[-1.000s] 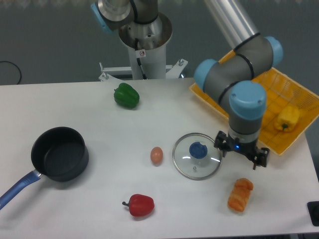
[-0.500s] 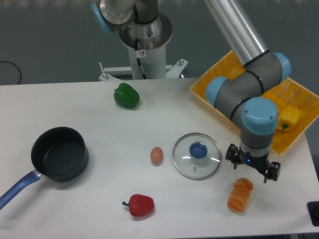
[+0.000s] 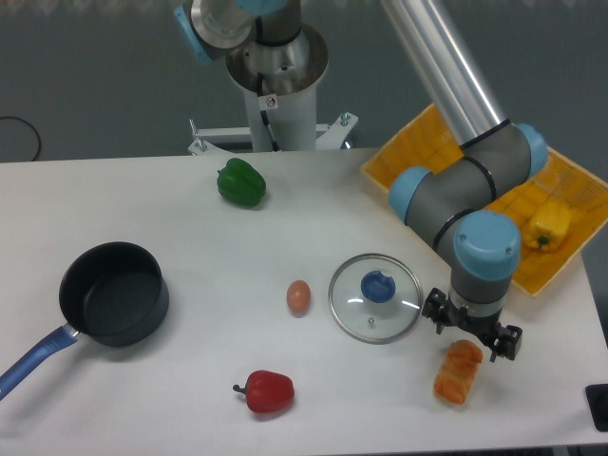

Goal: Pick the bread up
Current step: 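Lower the gripper onto the orange bread and close on it, then lift the orange bread and carry it over the black frying pan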

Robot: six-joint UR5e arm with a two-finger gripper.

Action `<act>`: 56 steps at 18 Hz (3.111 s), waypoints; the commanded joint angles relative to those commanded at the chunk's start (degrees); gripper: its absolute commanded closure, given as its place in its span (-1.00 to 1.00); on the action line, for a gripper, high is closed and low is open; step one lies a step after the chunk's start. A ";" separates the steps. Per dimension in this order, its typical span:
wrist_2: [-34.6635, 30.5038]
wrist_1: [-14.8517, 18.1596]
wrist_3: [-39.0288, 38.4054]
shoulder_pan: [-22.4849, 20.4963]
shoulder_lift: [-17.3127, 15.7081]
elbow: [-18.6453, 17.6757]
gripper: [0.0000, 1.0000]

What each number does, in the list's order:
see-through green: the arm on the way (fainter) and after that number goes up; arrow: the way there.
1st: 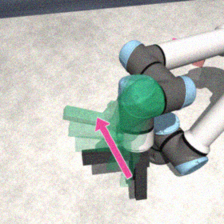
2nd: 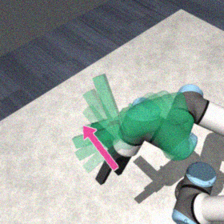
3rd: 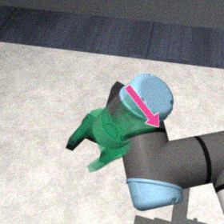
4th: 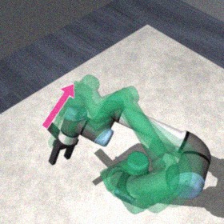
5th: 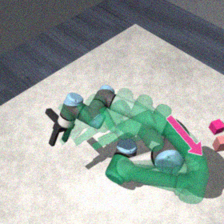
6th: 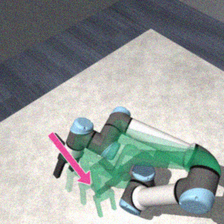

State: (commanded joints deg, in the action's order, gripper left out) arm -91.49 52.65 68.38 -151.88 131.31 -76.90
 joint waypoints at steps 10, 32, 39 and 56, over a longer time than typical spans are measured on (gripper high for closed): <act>-0.09 -0.18 0.00 0.35 1.14 0.00 -1.00; 0.00 -1.84 3.08 -0.18 2.11 0.44 0.08; 0.00 -1.76 2.99 -0.18 1.59 0.26 0.44; 2.37 -1.05 -15.10 12.73 -15.02 -7.03 0.43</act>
State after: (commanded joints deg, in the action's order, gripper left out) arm -89.12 51.59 53.27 -139.15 116.29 -83.93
